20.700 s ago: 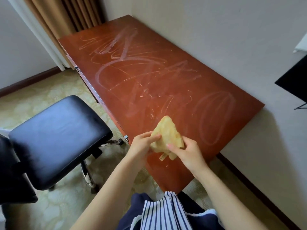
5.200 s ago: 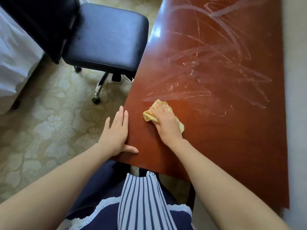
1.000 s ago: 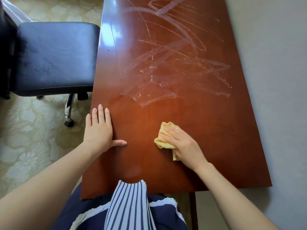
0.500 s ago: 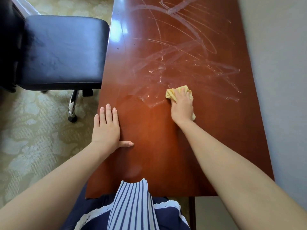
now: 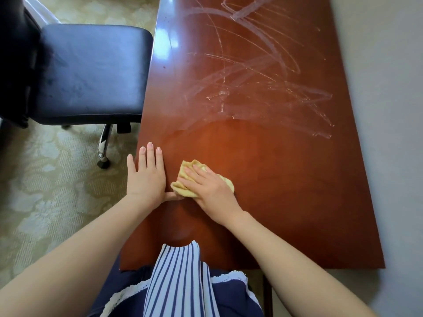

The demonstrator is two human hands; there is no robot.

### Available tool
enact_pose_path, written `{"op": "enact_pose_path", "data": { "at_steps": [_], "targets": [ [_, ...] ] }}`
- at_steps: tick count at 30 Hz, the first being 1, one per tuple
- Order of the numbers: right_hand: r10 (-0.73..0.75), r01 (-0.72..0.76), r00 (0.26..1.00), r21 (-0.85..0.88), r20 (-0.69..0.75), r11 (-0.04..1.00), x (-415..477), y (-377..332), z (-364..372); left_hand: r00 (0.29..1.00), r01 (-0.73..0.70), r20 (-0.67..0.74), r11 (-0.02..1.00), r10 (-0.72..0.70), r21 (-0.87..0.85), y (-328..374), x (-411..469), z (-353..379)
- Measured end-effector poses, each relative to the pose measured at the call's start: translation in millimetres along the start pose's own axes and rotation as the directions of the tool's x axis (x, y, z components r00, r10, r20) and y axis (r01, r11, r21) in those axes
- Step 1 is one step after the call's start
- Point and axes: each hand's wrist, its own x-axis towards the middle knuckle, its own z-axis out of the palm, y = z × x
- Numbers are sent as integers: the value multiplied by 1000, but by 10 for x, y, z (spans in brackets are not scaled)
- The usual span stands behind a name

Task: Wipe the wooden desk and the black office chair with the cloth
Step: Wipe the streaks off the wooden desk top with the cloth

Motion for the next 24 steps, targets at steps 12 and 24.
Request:
{"op": "enact_pose_path", "data": {
  "at_steps": [12,24],
  "targets": [
    [490,-508,839,-17,-237,861,-1022,1160,-646,998,-10,54,1000,11,-13,5,-16,-40],
    [850,-866,459,86,-261,493,104,1522,-902,1000,-15,25,1000,15,-25,49,-21,-40]
  ]
}}
